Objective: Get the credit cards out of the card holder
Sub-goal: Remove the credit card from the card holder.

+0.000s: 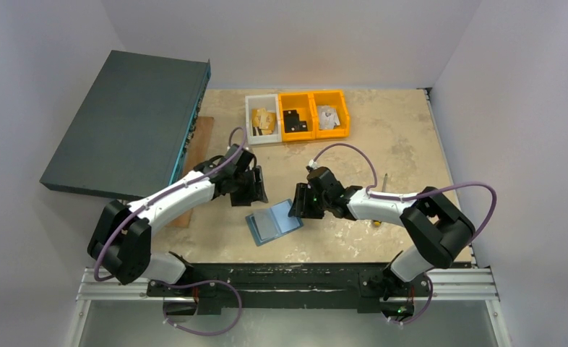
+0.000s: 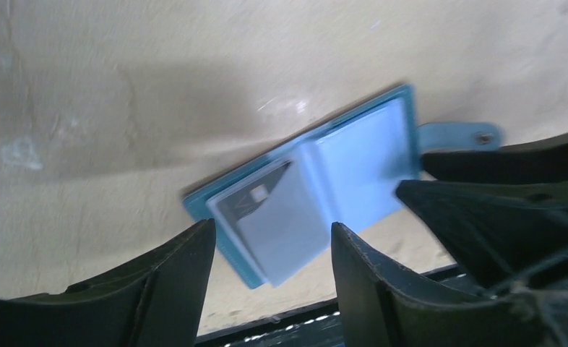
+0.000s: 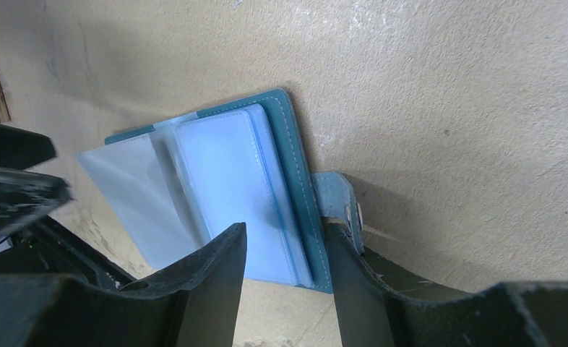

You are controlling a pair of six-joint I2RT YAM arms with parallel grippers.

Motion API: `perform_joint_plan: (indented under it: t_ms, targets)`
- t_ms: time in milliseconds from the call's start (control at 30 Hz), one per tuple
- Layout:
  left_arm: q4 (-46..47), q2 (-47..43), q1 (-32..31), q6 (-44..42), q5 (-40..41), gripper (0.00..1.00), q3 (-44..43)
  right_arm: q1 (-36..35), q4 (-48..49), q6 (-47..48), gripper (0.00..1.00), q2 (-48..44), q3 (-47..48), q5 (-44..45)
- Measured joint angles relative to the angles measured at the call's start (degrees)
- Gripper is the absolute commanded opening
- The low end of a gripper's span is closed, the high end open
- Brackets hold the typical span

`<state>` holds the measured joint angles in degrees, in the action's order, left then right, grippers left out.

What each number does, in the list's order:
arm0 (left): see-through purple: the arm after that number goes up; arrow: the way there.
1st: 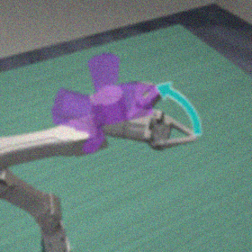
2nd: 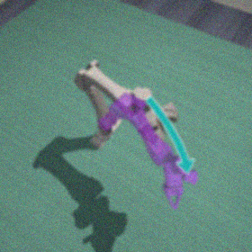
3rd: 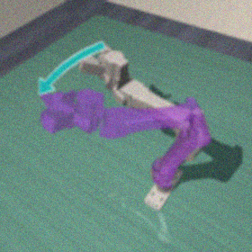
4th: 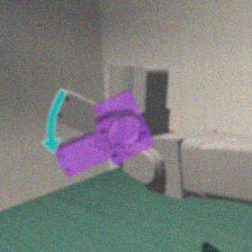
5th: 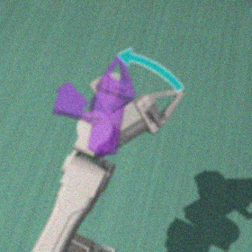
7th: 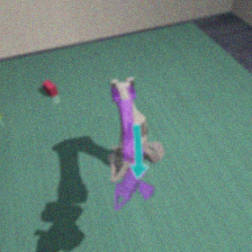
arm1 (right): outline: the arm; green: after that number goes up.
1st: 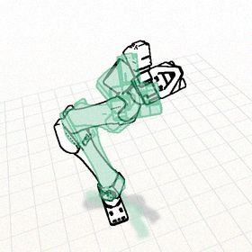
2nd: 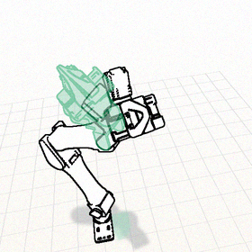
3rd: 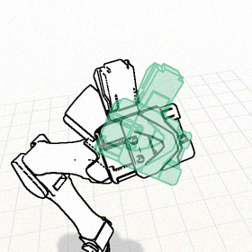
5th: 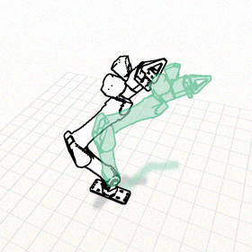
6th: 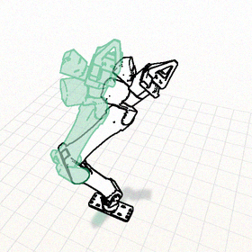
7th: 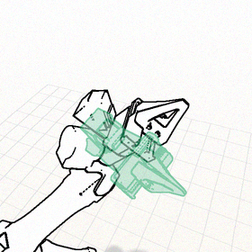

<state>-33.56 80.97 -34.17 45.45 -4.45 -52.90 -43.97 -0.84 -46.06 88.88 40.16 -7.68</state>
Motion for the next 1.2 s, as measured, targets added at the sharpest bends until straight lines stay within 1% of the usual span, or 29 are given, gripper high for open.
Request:
perform_joint_plan:
  t_ms: [100,200,833,1033,1200]
  targets:
    - [-0.39,0.28,0.02,0.26,-0.17,0.62,3.48,0.00,0.02,0.00,0.46,0.04,0.00,-0.26]
    - [-0.17,0.48,0.02,0.48,-0.66,0.62,4.85,0.00,0.09,0.00,0.46,0.22,0.00,-0.83]
    - [7.17,2.49,-0.02,2.58,-8.13,0.63,5.92,0.00,0.63,-0.04,0.45,1.01,0.46,-1.75]
    - [7.34,3.61,-0.81,2.97,-9.92,0.63,3.69,-0.07,0.70,-0.68,0.45,0.98,0.42,-1.75]
    - [8.24,9.60,-1.81,2.93,-11.28,0.63,-1.77,-1.27,1.27,-2.36,0.45,0.02,-0.83,-1.86]
